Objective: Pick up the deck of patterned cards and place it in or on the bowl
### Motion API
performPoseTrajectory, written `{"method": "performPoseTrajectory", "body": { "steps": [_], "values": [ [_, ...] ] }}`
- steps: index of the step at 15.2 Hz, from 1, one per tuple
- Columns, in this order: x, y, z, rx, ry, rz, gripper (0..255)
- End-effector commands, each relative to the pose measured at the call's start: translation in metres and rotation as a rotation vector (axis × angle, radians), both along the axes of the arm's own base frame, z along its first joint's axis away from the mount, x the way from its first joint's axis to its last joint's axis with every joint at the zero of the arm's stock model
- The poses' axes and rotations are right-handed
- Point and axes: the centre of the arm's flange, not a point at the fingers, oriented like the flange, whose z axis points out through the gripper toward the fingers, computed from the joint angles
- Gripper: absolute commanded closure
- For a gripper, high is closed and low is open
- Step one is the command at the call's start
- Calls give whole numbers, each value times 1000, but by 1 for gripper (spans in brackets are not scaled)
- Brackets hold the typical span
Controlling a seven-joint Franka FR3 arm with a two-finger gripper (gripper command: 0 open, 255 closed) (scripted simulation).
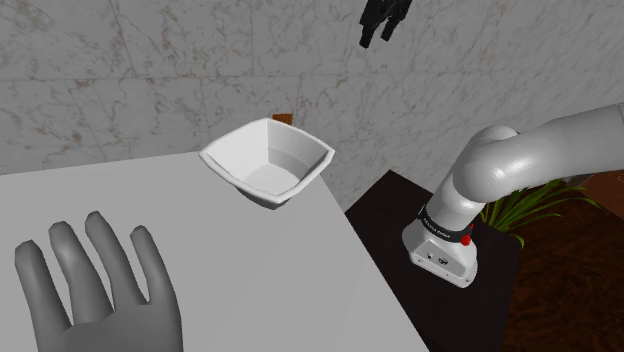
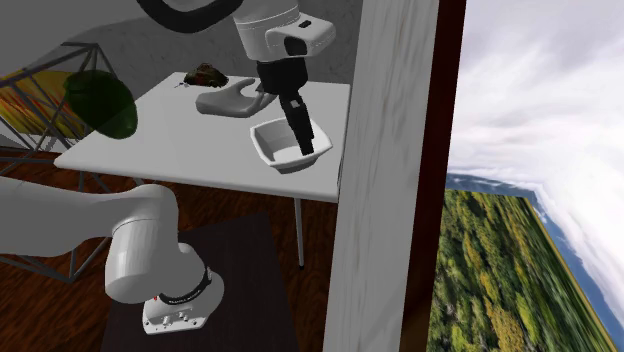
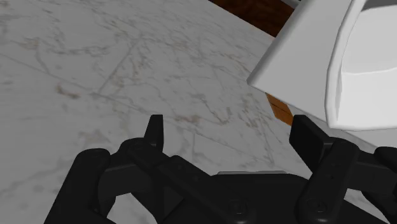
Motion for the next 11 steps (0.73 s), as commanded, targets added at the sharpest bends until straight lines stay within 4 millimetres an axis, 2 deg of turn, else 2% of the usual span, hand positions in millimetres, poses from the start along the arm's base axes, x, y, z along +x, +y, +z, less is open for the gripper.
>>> {"method": "performPoseTrajectory", "body": {
  "steps": [1,6,11],
  "values": [
    [0,0,0,0,0,0,0],
    [-1,50,-53,-28,-127,-105,0],
    [10,98,-108,-56,-253,-210,0]
  ]
}}
